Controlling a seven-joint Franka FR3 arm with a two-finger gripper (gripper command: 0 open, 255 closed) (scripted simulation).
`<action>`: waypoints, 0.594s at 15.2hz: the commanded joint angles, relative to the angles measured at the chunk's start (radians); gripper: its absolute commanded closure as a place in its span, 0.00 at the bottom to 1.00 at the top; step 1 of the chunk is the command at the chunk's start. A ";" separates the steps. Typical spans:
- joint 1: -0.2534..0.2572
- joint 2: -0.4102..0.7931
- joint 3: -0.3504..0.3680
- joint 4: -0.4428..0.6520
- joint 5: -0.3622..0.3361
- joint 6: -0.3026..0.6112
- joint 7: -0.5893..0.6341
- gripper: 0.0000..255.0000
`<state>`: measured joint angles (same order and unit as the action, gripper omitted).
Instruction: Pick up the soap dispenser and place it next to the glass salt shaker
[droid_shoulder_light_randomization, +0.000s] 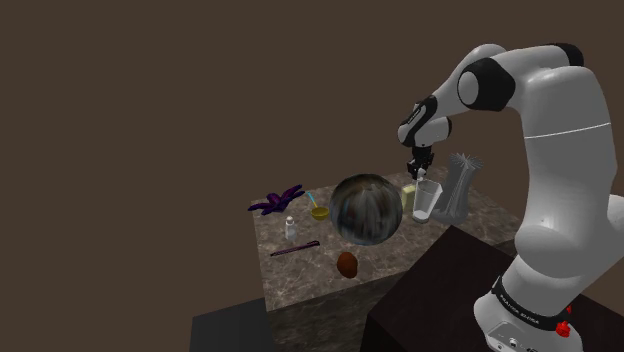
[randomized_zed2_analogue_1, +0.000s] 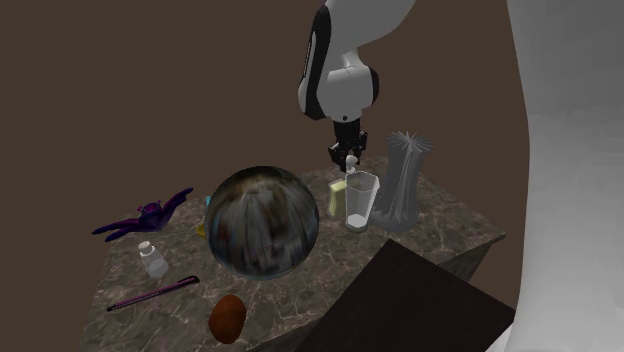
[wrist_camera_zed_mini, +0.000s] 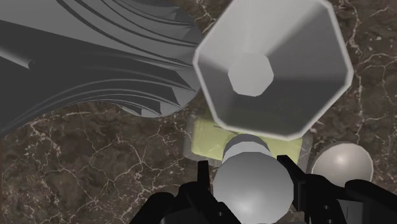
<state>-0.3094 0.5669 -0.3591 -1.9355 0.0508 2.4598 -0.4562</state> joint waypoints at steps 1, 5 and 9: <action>0.000 0.000 0.000 0.000 0.000 0.000 0.000 1.00; 0.009 -0.041 -0.011 -0.002 -0.013 -0.038 0.003 1.00; 0.018 -0.080 -0.022 0.000 -0.026 -0.077 0.006 1.00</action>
<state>-0.2934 0.4968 -0.3782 -1.9374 0.0279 2.3935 -0.4502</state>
